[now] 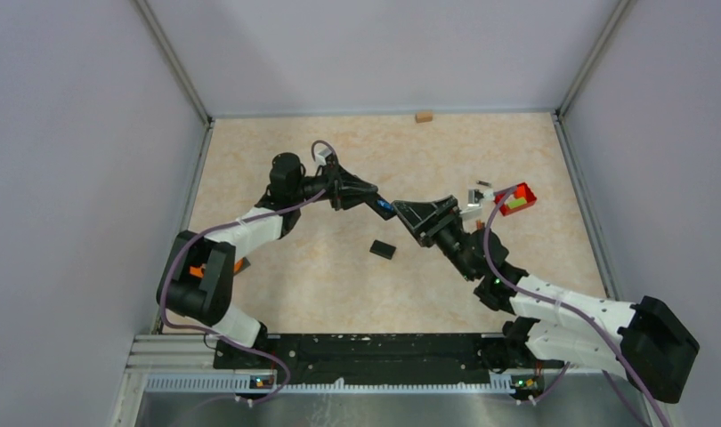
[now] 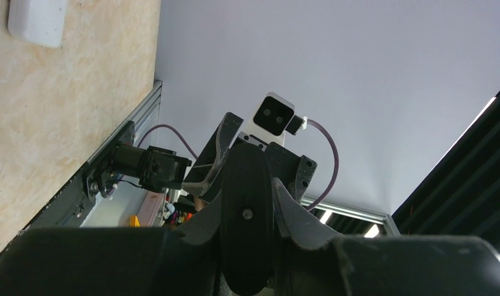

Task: Load the batteries into the remote control
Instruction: Load the battery into the remote control.

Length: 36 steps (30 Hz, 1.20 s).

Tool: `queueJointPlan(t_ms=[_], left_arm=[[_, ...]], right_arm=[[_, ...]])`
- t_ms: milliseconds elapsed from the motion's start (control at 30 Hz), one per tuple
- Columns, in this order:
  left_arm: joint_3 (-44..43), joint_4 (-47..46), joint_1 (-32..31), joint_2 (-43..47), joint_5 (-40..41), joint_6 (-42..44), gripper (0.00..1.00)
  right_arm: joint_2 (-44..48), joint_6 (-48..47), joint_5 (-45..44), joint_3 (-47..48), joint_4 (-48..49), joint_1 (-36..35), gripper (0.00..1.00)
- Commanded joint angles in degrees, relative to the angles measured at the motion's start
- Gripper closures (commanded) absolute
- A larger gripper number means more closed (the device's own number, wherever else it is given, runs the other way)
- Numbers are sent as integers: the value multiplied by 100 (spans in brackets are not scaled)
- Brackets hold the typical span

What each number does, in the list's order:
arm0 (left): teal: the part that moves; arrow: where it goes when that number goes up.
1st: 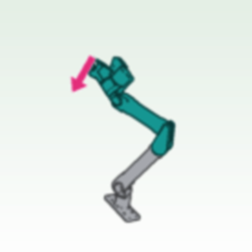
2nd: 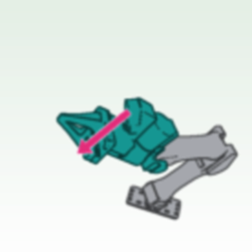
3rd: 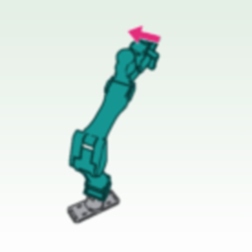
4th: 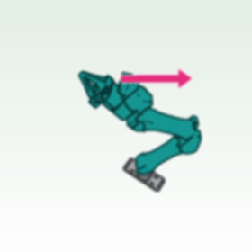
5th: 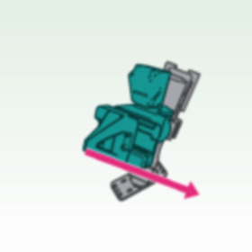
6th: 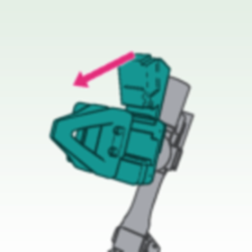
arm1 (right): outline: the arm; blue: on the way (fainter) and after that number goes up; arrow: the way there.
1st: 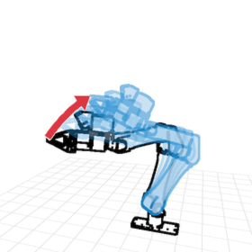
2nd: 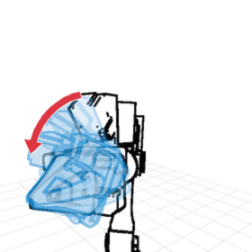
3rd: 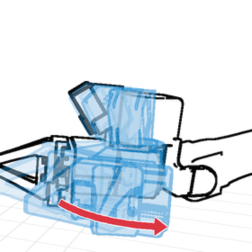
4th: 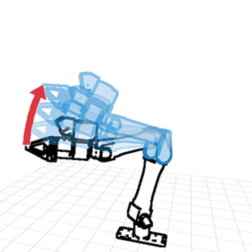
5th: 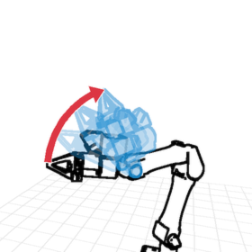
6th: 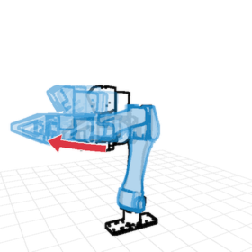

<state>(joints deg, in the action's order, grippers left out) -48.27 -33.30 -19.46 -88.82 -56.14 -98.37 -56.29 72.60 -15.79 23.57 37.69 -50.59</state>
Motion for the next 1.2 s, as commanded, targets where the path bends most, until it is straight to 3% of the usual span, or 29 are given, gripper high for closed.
queueJointPlan(t_ms=[0, 433, 900, 1167], left_arm=[[61, -392, 4, 294, -88, -85, 100], [70, -498, -28, 383, -86, -204, 100], [76, -535, -119, 430, -78, -239, 100], [63, -555, -135, 466, -86, -244, 100]], right_arm=[[33, 78, -62, -11, 554, -56, 28], [-315, 173, 171, 48, 834, -15, 42], [-523, 202, 213, 116, 718, 4, 47], [-627, 193, 255, 218, 592, 14, 56]])
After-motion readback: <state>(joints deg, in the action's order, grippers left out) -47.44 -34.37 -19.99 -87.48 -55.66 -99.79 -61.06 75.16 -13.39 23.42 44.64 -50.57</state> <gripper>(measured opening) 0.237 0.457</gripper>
